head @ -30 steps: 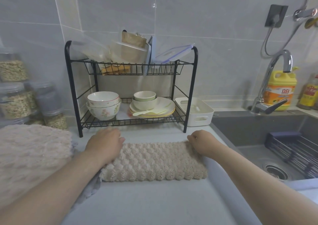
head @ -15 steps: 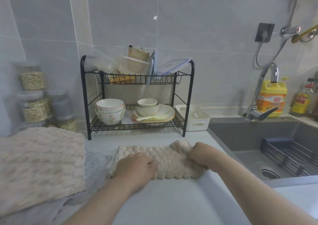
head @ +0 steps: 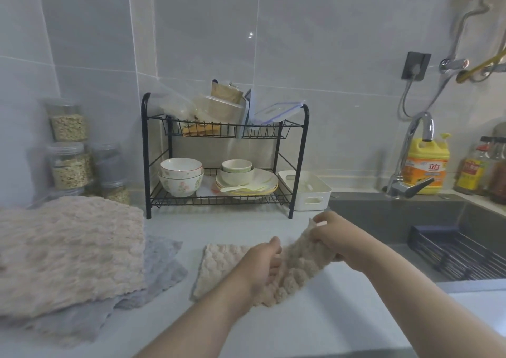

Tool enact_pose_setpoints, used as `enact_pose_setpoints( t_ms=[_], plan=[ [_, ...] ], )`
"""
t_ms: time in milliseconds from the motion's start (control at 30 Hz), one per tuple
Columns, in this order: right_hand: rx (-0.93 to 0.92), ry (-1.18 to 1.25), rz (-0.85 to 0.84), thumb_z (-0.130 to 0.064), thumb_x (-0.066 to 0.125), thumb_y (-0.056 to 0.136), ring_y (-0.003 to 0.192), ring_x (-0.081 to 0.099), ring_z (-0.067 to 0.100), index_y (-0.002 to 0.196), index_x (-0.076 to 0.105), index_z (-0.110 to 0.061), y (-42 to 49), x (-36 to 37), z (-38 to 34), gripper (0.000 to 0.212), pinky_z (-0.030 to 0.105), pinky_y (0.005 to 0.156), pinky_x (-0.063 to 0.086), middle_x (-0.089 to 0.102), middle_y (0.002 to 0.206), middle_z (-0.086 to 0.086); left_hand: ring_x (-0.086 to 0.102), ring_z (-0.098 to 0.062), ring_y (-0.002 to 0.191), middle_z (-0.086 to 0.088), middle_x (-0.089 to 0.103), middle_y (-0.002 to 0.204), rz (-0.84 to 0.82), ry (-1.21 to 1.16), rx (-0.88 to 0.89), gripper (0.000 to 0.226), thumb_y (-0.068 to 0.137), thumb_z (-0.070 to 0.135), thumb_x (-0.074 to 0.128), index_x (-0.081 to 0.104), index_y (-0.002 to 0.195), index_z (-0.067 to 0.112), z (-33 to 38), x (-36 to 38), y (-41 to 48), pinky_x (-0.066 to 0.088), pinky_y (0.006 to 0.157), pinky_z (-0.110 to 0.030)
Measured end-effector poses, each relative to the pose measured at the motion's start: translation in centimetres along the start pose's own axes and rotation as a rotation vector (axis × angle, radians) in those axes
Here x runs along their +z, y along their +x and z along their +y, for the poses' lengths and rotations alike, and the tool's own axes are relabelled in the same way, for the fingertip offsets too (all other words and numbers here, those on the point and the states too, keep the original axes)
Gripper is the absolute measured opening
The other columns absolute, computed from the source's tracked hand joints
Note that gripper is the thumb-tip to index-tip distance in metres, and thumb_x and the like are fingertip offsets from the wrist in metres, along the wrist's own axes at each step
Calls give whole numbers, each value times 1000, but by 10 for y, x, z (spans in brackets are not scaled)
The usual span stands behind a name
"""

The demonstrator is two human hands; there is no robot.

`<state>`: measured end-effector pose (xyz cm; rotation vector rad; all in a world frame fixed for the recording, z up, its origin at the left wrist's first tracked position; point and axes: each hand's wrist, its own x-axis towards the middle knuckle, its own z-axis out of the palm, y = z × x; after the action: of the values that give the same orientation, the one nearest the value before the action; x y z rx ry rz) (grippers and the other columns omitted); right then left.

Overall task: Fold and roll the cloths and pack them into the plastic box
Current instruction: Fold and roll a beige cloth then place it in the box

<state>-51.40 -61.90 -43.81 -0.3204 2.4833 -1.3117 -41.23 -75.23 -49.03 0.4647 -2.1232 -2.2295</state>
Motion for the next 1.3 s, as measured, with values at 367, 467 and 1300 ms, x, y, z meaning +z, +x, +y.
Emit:
enact_pose_setpoints(
  t_ms=[367,467,1300],
  plan=[
    [-435,307,-209,-25,65,82,69,60,15,108,61,-15,-32,55,-29,28,33,68,52,66,97,9,62,-24,61,-11,61,66,277,-145,-78,6,83,9,61,64,87,5,33,-45,-5,57,55,-32],
    [-595,-71,-59,-51,61,64,75,53,0,91,59,-33,-37,68,3,33,18,72,42,60,93,-10,60,-24,48,-12,58,52,350,-113,-53,18,80,-12,51,57,71,3,35,-61,-7,56,47,-32],
    [-749,-544,-61,-36,39,91,109,48,14,118,64,-30,-29,92,31,37,20,93,34,51,111,-5,46,-16,121,3,39,141,453,910,205,53,91,12,47,38,142,23,-2,-110,-23,38,99,-27]
  ],
)
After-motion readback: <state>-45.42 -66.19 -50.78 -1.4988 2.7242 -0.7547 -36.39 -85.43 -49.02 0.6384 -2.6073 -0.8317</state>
